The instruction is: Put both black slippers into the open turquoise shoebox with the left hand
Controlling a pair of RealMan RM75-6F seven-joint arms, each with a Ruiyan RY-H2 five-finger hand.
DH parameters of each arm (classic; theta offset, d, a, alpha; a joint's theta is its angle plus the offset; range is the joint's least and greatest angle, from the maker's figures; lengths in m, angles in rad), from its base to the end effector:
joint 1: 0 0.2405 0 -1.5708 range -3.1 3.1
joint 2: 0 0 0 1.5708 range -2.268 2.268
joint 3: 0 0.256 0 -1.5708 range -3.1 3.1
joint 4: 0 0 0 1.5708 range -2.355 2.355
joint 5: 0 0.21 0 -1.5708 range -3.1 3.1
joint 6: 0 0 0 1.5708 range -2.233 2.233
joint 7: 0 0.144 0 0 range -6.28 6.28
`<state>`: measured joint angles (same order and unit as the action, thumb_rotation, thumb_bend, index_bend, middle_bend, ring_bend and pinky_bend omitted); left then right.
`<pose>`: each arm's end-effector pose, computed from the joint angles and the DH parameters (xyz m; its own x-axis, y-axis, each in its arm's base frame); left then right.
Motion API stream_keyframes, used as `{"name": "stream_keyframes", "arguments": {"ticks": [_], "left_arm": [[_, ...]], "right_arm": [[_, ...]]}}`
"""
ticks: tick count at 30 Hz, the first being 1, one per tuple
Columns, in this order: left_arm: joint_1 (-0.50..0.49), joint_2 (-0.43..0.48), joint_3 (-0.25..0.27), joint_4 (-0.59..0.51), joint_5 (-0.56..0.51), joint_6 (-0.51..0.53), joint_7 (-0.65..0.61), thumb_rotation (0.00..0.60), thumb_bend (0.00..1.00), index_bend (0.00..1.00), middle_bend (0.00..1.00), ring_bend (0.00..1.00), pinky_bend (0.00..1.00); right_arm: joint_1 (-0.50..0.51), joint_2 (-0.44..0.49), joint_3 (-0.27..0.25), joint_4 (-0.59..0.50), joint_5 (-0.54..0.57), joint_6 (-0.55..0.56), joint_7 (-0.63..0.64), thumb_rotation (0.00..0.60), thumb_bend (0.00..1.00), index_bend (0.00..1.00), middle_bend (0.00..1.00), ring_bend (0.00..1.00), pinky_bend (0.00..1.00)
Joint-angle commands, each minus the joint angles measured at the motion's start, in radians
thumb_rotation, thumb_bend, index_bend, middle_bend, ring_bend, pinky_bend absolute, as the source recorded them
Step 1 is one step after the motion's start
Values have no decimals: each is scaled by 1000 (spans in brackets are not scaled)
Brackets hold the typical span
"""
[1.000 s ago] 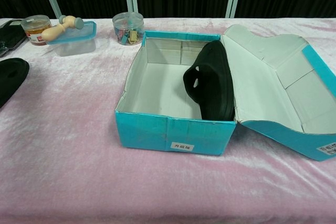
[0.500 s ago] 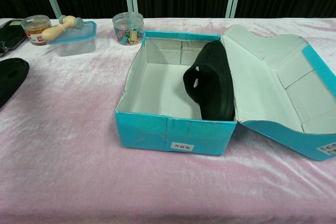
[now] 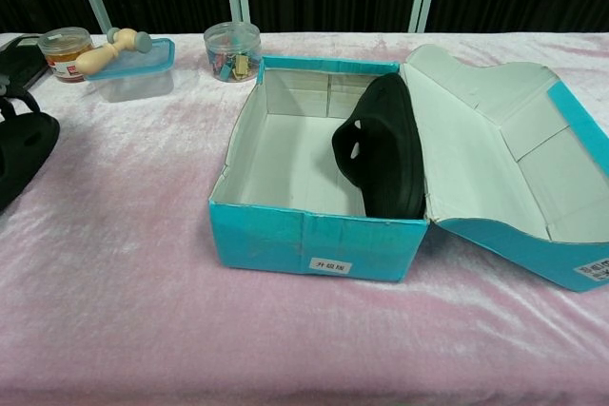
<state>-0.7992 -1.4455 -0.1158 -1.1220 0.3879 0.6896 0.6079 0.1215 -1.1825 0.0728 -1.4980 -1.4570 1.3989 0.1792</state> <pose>-0.3023 0.4019 0.0546 0.4831 0.4932 0.7234 0.7646 0.1649 -0.6230 -0.3300 -0.1990 0.1445 0.2659 -0.0433 0.9630 -0.9636 0.0174 0.2669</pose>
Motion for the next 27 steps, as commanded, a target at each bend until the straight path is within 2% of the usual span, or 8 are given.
{"name": "stream_keyframes", "arguments": {"ticks": [1,6,10,15,17,21,27], "left_arm": [[42,48,-49,-57,117,-37,-139,600,0,240,417,378,334],[132,135,-111,-166,352,-39,-371,600,0,247,417,378,360],[203,178,-161,-241,548,8,-582,600,0,251,425,381,376],[269,146,-223,-309,795,155,-925,600,0,263,430,384,406],[271,121,-233,-319,863,209,-1011,600,0,264,429,384,405],[243,49,-255,-322,947,311,-1081,600,0,263,427,384,405],[157,-67,-304,-335,945,361,-1065,600,0,272,424,384,405]], "right_arm": [[-1,2,1,-1,0,2,0,600,175,0,72,0,73],[2,3,2,-3,-5,2,0,600,175,0,72,0,73],[4,1,1,-2,-16,5,4,600,175,0,72,0,73],[3,-4,-3,7,-28,12,21,600,175,0,72,0,73],[2,-5,-4,13,-31,14,29,600,175,0,72,0,73],[-4,-1,-8,21,-38,25,49,600,175,0,72,0,73],[-14,6,-11,29,-45,40,74,600,175,0,72,0,73]]}}
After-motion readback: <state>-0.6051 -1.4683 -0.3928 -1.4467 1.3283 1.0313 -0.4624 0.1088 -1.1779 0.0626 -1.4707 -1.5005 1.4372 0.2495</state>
